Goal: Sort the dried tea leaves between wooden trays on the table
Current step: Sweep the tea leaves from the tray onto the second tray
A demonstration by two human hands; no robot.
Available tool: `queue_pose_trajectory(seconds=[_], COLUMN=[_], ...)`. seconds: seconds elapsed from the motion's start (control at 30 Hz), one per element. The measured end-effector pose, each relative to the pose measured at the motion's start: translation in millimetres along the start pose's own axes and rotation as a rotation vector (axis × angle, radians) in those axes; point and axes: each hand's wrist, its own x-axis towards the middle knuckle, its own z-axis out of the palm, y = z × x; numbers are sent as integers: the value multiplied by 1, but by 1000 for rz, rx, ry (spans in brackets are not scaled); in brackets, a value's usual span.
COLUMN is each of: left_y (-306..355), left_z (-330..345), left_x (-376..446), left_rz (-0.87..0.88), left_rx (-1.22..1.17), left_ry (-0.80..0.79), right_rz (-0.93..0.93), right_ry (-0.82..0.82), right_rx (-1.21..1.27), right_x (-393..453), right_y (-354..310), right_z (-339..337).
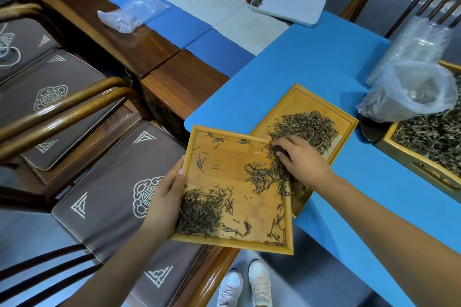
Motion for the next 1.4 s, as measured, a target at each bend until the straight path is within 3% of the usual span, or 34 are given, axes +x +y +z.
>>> queue_pose_trajectory(seconds=[0.3,0.6,0.8,0.9,1.2,1.4], left_y=[3,8,12,16,29,28], left_z=[-5,-8,-1,9,40,46], left_x=[-5,-6,-4,-1,8,13], left_rz=[-43,-25,-10,-21,-26,1], left_rx=[-9,-56,-61,-64,-198,-285], left_ry=[28,39,35,58,64,-15], right_rz=[81,91,91,-4,-454,-602], right_ry=[18,-137,2,24,-178,-122], right_rx=[-22,17,129,155,163,109], right_x=[4,-1,-14,-23,-51,-54], right_y=[10,13,3,-16,-91,-111], right_z=[0,-4,-21,-28,-5,10])
